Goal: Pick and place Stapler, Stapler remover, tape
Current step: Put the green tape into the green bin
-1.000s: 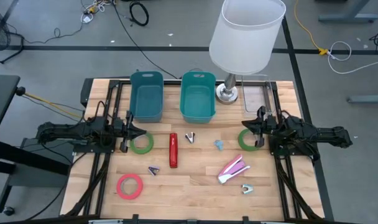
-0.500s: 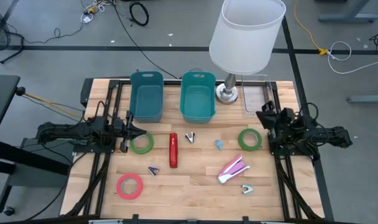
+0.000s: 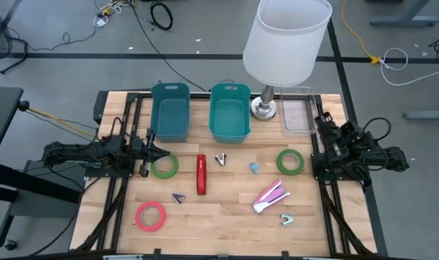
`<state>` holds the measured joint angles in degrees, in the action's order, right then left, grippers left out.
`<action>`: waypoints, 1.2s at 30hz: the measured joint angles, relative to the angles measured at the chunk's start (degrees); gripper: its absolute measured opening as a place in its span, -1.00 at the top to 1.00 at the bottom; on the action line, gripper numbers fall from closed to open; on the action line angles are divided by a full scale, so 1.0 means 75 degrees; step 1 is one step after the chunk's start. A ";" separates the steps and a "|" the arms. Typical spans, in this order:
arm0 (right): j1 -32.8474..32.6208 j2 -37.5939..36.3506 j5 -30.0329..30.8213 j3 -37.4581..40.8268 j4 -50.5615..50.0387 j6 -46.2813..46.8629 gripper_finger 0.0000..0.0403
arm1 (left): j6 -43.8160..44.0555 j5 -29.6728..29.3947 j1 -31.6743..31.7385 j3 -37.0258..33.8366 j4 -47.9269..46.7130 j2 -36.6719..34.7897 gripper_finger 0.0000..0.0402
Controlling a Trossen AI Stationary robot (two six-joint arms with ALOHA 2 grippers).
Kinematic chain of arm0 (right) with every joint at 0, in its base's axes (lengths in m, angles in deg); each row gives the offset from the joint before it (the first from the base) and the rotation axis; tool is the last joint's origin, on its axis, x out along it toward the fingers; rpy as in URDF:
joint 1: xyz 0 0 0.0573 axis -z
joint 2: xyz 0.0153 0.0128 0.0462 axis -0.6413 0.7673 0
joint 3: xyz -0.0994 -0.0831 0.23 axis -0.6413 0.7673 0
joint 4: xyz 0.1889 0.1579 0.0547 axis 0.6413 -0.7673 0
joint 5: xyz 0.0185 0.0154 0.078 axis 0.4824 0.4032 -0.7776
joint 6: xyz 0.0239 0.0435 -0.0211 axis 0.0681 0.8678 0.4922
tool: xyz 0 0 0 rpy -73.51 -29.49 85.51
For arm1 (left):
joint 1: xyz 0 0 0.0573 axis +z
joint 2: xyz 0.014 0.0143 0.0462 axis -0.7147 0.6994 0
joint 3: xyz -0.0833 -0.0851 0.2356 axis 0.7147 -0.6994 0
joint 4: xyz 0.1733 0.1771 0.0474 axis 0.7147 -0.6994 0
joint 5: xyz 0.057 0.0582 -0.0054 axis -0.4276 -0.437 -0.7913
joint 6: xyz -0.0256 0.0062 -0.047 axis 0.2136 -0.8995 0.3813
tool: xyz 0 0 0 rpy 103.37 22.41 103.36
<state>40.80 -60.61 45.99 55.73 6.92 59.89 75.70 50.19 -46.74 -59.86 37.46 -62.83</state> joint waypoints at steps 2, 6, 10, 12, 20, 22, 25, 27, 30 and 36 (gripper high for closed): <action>0.0002 0.0038 -0.0068 -0.0273 -0.0063 -0.0002 0.94 | 0.0002 0.0000 -0.0003 -0.0002 0.0000 0.0000 0.99; 0.0003 0.0257 -0.0121 -0.0995 -0.0226 -0.0003 0.94 | 0.0002 0.0000 -0.0003 -0.0003 0.0000 0.0000 0.99; 0.0000 0.0616 -0.0121 -0.1831 -0.0649 -0.0006 0.94 | 0.0001 0.0000 0.0000 0.0000 0.0000 0.0000 0.99; 0.0000 0.0841 -0.0121 -0.2279 -0.0883 0.0000 0.94 | 0.0000 0.0000 -0.0001 -0.0001 0.0000 0.0000 0.99; 0.0000 0.1867 -0.0121 -0.4055 -0.1673 -0.0011 0.94 | 0.0000 0.0000 0.0000 0.0000 0.0000 0.0000 0.99; 0.0000 0.2121 -0.0121 -0.4472 -0.1758 -0.0030 0.94 | 0.0000 0.0000 -0.0001 0.0000 0.0000 0.0000 0.99; 0.0000 0.2484 -0.0121 -0.5089 -0.2007 -0.0032 0.94 | 0.0000 0.0000 -0.0003 -0.0003 0.0000 0.0000 0.99; 0.0000 0.2727 -0.0121 -0.5472 -0.2137 -0.0035 0.94 | 0.0000 0.0000 -0.0002 0.0000 0.0000 0.0000 0.99; 0.0000 0.3091 -0.0121 -0.6095 -0.2395 -0.0012 0.94 | 0.0000 0.0000 -0.0001 -0.0002 0.0000 0.0000 0.99; 0.0000 0.3787 -0.0124 -0.7325 -0.3169 -0.0008 0.94 | 0.0000 0.0000 -0.0003 -0.0001 0.0000 0.0000 0.99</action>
<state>40.80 -32.20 45.06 0.79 -16.85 59.83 75.70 50.19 -46.77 -59.87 37.46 -62.83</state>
